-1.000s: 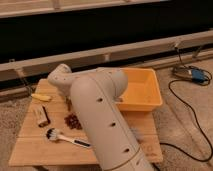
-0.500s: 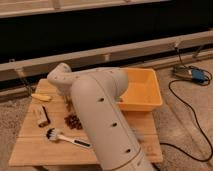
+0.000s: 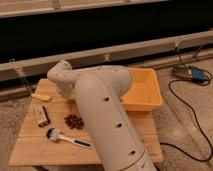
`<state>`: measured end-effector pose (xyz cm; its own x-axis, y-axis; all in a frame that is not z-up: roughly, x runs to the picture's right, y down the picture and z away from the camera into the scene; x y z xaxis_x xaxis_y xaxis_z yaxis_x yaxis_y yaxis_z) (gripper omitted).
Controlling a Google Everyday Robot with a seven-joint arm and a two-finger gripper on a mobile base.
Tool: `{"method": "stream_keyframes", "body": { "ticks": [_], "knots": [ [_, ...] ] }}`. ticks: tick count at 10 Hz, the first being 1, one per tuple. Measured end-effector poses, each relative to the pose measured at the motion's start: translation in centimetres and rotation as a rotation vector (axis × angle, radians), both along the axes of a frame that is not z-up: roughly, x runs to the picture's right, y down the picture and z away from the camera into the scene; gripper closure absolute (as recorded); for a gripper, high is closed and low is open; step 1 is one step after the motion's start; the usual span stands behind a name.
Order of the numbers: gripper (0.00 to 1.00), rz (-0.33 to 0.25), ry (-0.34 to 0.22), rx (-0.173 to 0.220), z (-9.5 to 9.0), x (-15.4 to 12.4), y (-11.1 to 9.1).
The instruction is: Place fork in paper cup
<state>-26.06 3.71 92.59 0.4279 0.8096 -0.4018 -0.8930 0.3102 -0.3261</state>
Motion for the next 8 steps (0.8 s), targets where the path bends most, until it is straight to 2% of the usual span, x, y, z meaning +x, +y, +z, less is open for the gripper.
{"method": "stream_keyframes", "body": {
  "ticks": [4,8],
  "knots": [
    [1.0,0.007,-0.022,0.022,-2.2,0.1,-1.6],
    [1.0,-0.009,-0.051,0.061,-5.3,0.4,-3.7]
  ]
}}
